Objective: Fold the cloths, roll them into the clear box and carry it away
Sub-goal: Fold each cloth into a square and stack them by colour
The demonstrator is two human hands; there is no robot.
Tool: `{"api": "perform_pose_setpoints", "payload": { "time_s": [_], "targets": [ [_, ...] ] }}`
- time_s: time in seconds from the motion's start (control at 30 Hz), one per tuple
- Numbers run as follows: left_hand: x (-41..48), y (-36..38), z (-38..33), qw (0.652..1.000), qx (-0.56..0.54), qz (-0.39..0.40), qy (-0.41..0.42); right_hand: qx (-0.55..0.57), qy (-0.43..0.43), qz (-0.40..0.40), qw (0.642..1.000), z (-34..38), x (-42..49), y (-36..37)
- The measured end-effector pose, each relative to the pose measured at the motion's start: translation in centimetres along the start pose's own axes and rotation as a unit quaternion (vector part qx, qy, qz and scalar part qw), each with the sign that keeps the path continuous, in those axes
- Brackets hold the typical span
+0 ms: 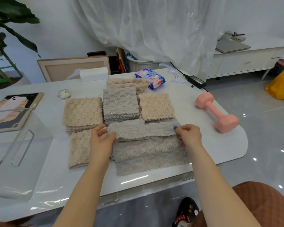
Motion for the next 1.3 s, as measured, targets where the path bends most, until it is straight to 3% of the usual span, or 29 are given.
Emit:
{"api": "perform_pose_setpoints", "payload": {
  "time_s": [0.1,0.23,0.33,0.43,0.53,0.8,0.93,1.07,1.3],
  "targets": [
    [1.7,1.0,-1.8,0.999,0.001,0.024,0.046,0.137,0.010,0.056,0.989,2.5,0.7,-0.7],
    [1.8,1.5,-3.6,0.988,-0.012,0.092,0.125,0.296,-0.044,0.152,0.942,5.2,-0.3,-3.7],
    [-1.2,0.4,-1.6,0.982,0.011,0.111,0.155,0.187,-0.060,0.170,0.966,2.7,-2.5,-5.6],
    [-5.3,-1.6,3.1,0.992,0.041,0.045,0.111,0.055,0.014,0.125,0.991,-2.1,-5.0,-5.9],
    [-7.1,-2.7,6.3,0.994,0.082,-0.010,0.072,0.035,0.065,0.091,0.993,-4.6,-5.9,-5.4],
    [-5.5,-4.2,6.6,0.970,0.245,0.012,0.000,-0.033,0.056,0.037,0.997,-5.7,-4.7,-5.4],
    [-5.8,-3.8,6.8,0.953,0.301,0.016,0.016,-0.095,0.054,0.013,0.994,-6.6,-4.7,-4.4],
    [-5.2,-3.1,6.5,0.932,0.359,0.033,0.027,-0.056,0.033,0.026,0.998,-6.2,-5.3,-3.6],
    [-4.8,-2.8,6.6,0.935,0.352,0.018,-0.028,-0.051,0.022,-0.012,0.998,-6.3,-5.0,-3.7]
  ]
}}
Point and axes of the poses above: each hand's wrist, its own x-axis towards the middle knuckle, its own y-axis out of the palm, z = x × y, the point moved 1 cm from there along x, towards the middle knuckle, and after that the axes turned 12 degrees about -x, right-handed, at the moved point
